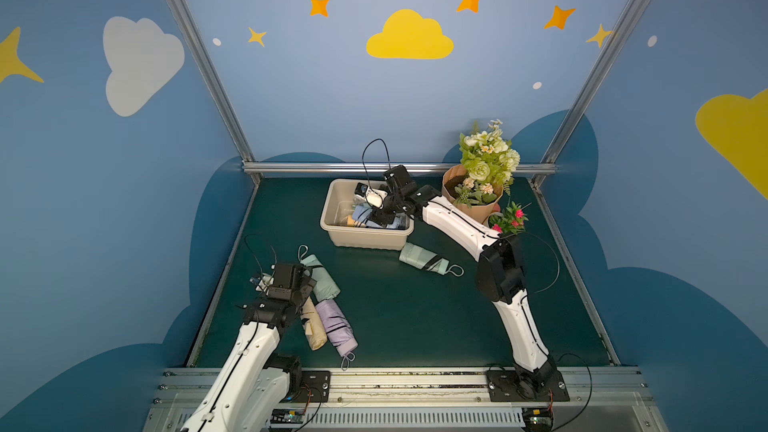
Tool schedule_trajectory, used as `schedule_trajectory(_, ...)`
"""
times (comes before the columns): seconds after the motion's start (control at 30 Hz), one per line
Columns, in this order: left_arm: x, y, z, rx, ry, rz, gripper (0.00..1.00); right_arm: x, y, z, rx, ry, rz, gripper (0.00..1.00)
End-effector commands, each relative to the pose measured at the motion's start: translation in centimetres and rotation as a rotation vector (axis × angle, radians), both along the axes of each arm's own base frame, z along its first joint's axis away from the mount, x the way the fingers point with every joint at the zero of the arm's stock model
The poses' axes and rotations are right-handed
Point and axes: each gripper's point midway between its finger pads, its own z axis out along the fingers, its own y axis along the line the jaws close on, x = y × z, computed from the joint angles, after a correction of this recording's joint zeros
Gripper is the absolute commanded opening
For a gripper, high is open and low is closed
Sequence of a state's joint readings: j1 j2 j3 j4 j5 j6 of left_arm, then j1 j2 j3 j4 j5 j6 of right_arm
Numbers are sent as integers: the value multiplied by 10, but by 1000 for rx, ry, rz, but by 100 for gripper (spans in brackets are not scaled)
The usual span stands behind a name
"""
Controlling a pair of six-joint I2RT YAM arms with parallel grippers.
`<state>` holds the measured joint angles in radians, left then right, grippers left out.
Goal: Put the umbrella into the storage box
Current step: Place the umbrella in the storage box.
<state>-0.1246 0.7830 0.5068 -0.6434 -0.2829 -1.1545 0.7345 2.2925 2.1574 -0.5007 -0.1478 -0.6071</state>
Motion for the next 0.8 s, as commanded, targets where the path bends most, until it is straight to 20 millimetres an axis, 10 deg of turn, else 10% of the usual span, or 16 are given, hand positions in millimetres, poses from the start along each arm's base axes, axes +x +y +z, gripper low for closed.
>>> schedule_trajectory(0.0, -10, 0, -3, 12, 56, -24, 90, 9, 6, 39, 77, -73, -23, 88)
schedule_trajectory(0.33, -13, -13, -8, -17, 138, -121, 85, -24, 1, 124, 244, -73, -35, 90)
schedule_trajectory(0.77, -7, -37, -28, -47, 225, -346, 72, -142, -10, 127, 337, 119, 8, 89)
